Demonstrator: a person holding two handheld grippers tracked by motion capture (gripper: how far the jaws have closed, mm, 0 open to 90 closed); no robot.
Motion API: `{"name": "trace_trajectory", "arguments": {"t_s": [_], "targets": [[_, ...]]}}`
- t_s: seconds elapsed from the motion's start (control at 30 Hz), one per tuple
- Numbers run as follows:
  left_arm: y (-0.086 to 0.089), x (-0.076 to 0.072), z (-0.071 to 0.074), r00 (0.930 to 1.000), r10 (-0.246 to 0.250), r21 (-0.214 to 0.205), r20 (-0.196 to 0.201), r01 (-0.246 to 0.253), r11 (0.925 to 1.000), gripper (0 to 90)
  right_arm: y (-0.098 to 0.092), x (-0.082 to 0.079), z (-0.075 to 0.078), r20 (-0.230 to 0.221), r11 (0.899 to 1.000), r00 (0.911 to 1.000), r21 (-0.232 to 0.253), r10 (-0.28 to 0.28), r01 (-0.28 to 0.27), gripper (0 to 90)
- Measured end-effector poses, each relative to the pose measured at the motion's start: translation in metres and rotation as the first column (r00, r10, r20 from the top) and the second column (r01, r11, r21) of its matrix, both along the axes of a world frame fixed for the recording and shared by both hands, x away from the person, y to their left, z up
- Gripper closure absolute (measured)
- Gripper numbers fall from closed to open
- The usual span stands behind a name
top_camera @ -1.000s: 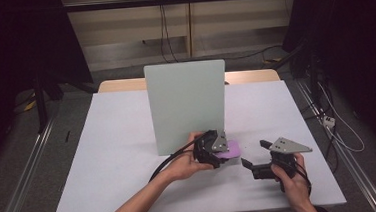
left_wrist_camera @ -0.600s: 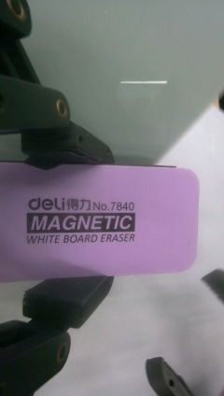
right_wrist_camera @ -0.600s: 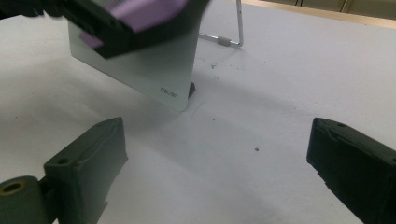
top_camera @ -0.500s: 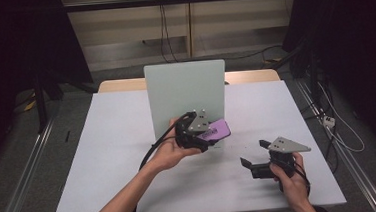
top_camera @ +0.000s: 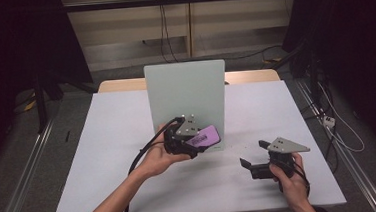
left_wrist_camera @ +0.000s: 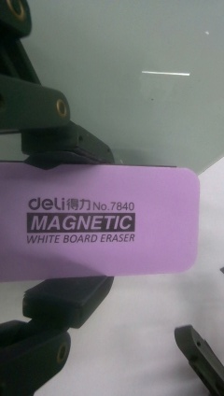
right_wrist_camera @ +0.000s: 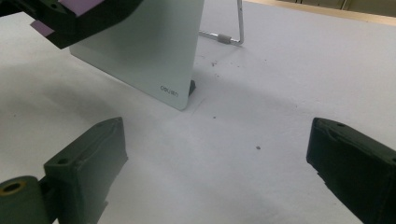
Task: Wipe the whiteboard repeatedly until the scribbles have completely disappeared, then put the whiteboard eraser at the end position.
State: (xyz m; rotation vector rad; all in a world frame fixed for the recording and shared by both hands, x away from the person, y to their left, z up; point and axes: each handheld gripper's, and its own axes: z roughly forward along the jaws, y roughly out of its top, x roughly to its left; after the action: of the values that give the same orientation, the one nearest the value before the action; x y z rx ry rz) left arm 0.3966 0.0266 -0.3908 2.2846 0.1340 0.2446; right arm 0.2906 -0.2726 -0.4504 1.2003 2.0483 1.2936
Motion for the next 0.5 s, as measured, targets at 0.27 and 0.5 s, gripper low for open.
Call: {"name": "trace_trajectory", "arguments": {"t_s": [0.27, 0.5], "targets": [[0.014, 0.001, 0.0, 0.9951, 0.065, -0.005, -0.075, -0.066, 0.9978, 41.1, 0.002, 0.002, 0.0, 0.001, 1.0, 0.9999, -0.005, 0.011, -0.011, 4.9], [0.023, -0.004, -0.001, 0.9878, 0.095, 0.015, -0.123, -0.094, 0.9955, 41.1, 0.001, 0.002, 0.0, -0.001, 1.0, 1.0, 0.0, 0.004, -0.004, 4.9]]}}
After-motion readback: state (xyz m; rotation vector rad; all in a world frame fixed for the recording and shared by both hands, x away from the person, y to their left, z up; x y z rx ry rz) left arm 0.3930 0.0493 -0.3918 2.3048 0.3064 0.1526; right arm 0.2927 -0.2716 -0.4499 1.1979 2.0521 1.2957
